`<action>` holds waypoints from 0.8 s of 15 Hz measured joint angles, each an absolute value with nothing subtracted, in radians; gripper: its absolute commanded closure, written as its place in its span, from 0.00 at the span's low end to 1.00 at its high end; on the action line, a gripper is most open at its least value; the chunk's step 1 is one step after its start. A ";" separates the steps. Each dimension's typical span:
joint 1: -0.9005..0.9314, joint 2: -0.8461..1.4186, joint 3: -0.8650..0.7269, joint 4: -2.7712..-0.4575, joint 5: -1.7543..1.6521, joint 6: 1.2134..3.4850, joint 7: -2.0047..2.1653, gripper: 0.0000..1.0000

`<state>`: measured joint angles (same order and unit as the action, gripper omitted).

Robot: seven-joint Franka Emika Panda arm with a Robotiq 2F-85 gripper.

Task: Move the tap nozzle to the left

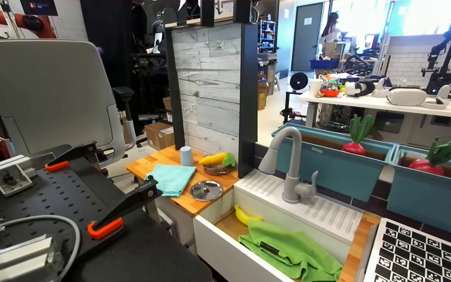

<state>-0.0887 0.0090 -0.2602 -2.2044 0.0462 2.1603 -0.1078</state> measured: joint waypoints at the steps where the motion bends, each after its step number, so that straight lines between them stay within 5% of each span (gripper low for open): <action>1: -0.090 0.043 -0.257 -2.205 0.046 2.194 -0.103 0.00; 12: -0.105 0.405 -0.203 -2.128 0.049 2.496 -0.030 0.00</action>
